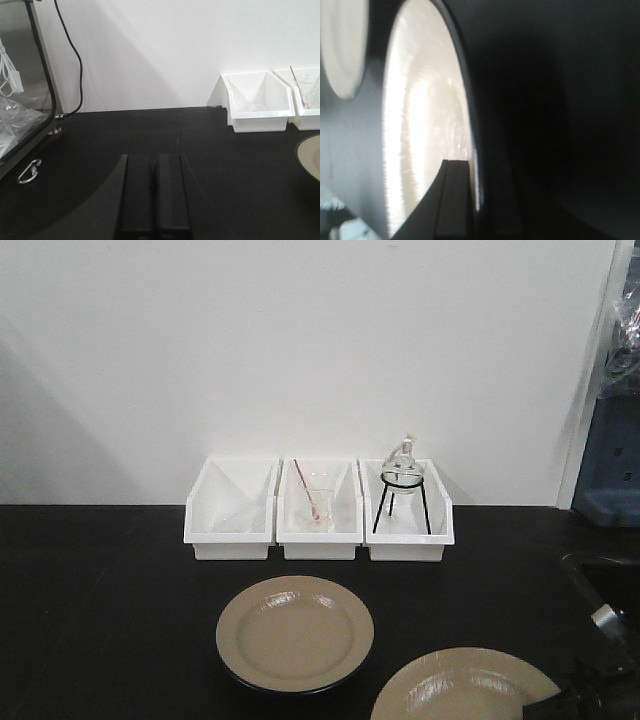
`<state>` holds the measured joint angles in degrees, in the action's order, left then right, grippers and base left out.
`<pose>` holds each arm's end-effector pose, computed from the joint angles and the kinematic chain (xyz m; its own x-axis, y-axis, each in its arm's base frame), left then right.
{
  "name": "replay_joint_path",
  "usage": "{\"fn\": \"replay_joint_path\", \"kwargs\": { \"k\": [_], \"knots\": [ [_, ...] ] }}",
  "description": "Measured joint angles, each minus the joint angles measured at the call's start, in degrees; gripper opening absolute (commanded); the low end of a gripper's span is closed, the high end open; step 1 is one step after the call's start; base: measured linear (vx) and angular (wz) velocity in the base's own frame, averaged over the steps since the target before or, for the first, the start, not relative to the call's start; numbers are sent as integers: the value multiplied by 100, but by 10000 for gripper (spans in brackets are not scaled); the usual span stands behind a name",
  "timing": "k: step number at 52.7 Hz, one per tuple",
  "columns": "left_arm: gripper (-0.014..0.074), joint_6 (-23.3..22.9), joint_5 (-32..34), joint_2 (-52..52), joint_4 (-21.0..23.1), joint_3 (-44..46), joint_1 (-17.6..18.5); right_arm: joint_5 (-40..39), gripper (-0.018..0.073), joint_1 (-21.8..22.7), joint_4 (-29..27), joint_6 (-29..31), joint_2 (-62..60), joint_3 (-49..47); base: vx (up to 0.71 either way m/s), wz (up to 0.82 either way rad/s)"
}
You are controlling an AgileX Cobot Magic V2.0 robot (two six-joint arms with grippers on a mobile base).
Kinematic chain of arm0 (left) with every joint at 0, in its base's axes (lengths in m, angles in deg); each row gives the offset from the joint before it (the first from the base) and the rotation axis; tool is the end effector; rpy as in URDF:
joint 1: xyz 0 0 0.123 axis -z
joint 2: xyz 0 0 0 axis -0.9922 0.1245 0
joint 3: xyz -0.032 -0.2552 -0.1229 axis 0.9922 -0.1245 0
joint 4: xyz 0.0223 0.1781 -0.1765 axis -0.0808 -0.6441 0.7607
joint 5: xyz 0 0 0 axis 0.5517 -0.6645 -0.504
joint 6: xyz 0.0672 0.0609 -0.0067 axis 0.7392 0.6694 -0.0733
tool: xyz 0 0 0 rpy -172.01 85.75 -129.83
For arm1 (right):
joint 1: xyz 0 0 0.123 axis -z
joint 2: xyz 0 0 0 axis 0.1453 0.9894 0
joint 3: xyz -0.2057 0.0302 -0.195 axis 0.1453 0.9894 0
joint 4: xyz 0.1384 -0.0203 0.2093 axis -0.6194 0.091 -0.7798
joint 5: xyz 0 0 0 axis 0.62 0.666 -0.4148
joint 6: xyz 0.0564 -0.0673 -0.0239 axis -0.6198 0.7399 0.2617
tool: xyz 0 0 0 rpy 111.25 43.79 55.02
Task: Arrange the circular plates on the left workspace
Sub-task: 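Grip the rim of the other tan plate with the right gripper, then lift the plate and lower it onto the centered plate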
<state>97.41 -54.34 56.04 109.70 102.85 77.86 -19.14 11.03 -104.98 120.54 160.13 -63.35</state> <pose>0.0961 0.0118 0.2755 -0.0410 0.1313 -0.9905 -0.1199 0.9835 0.1353 0.3353 -0.0459 0.1540 -0.9314 0.2903 -0.2195 0.0440 0.6886 0.7238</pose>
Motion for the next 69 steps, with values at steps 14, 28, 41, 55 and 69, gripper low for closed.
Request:
{"fn": "replay_joint_path", "kwargs": {
  "k": [14, 28, 41, 55, 69],
  "knots": [
    [0, 0, 0, 0, 0, 0, 14, -96, -4, 0, -948, 0, -375, 5, 0, 0],
    [0, 0, 0, 0, 0, 0, 67, -48, -4, -267, -2454, -14, -491, -67, 0, 0],
    [0, 0, 0, 0, 1, 0, 67, -727, -4, -1412, -2640, -564, -134, -1178, 0, 0],
    [0, 0, 0, 0, 6, 0, 67, -1321, -4, -2475, -2542, -1215, 778, -2343, 0, 0],
    [0, 0, 0, 0, 11, 0, 67, -1626, -4, -2839, -2434, -1391, 1649, -2907, 0, 0]
  ]
}}
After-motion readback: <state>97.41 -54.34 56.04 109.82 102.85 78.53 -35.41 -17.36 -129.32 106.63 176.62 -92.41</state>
